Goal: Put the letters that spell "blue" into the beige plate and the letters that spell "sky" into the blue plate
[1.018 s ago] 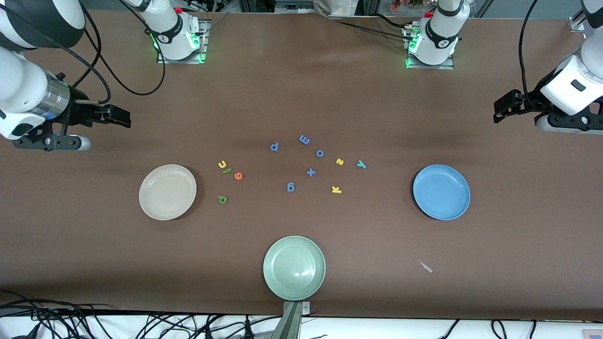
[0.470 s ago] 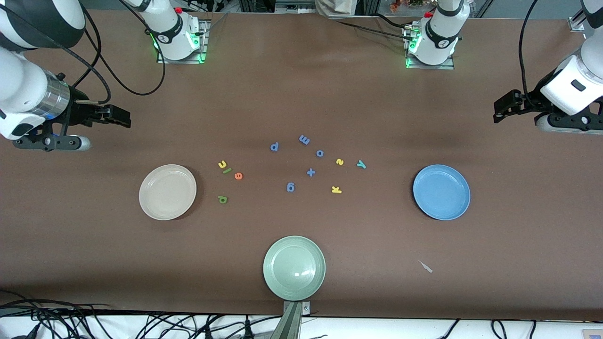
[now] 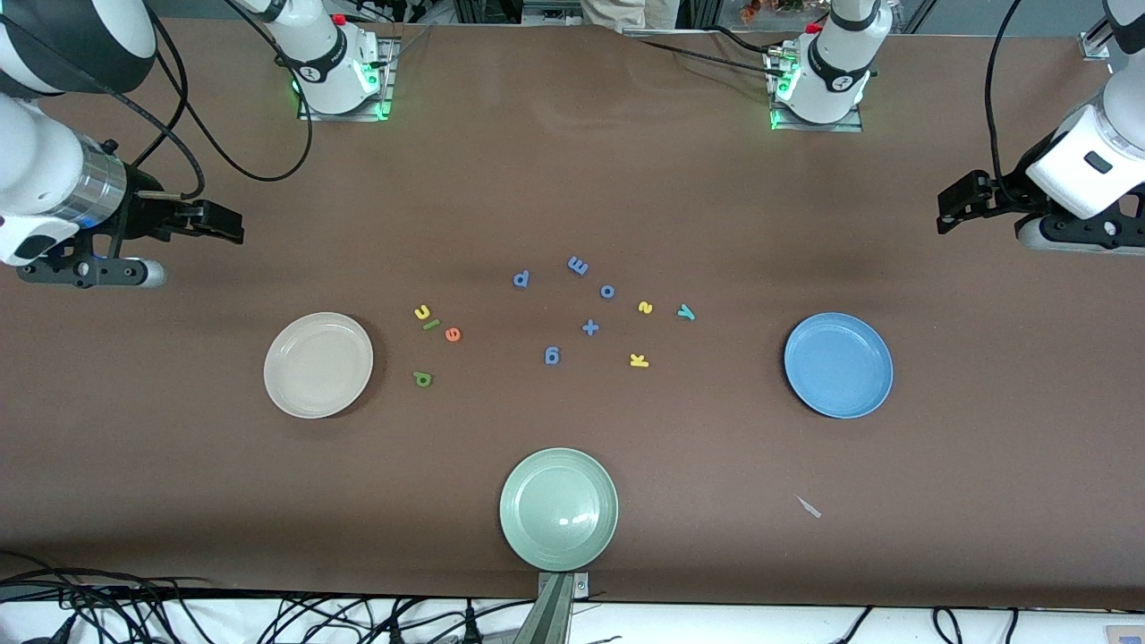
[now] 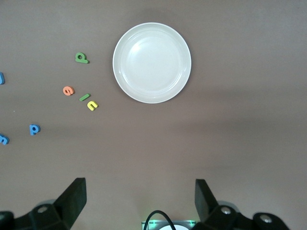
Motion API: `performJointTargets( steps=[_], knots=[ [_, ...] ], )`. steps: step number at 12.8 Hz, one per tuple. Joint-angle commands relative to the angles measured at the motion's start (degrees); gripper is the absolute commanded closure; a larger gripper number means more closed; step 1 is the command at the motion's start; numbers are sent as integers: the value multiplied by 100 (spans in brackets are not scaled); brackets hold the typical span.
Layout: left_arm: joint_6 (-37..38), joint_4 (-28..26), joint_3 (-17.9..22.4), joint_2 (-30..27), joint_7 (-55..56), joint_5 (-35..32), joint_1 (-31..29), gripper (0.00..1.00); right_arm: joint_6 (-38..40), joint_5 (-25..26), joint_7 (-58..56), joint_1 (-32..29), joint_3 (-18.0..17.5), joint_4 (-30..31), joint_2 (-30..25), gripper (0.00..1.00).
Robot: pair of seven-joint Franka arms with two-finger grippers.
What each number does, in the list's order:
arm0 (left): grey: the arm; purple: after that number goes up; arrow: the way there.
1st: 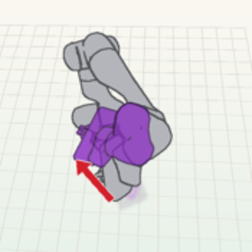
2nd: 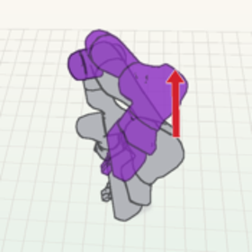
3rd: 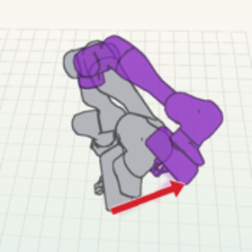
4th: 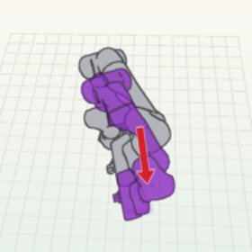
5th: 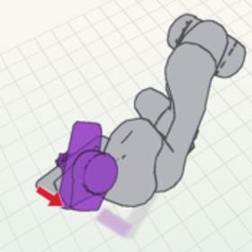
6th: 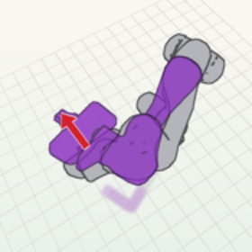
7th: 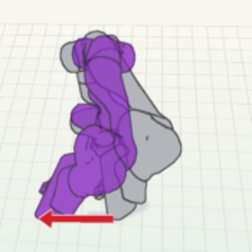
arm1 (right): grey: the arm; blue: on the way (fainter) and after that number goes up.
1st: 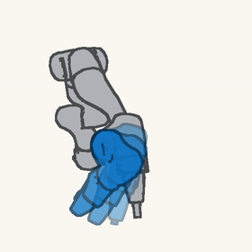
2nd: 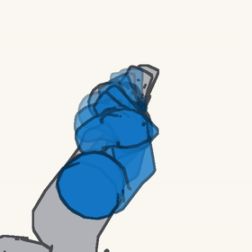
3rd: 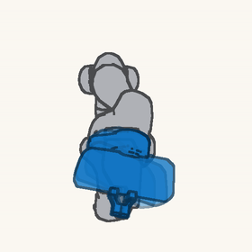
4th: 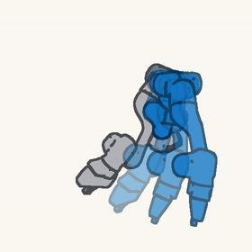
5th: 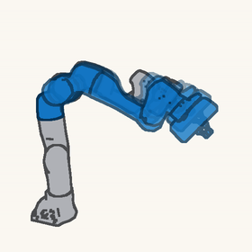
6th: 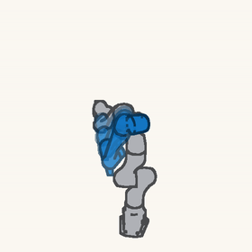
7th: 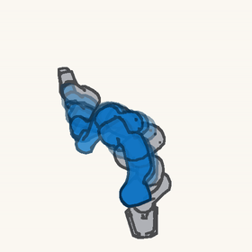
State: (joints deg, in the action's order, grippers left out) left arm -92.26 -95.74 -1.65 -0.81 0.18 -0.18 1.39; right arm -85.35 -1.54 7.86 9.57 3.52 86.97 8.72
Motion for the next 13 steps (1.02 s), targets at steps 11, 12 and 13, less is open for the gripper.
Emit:
performJointTargets(
  steps=[11, 12, 13],
  knots=[
    [112, 135, -11, 37, -115, -70, -25, 0, -236, 154, -21, -26, -27, 171, -98, 0],
    [112, 135, -11, 37, -115, -70, -25, 0, -236, 154, -21, -26, -27, 171, -90, 0],
    [112, 135, -11, 37, -106, -70, -25, 0, -253, 154, -21, -26, -27, 171, -89, 0]
  ],
)
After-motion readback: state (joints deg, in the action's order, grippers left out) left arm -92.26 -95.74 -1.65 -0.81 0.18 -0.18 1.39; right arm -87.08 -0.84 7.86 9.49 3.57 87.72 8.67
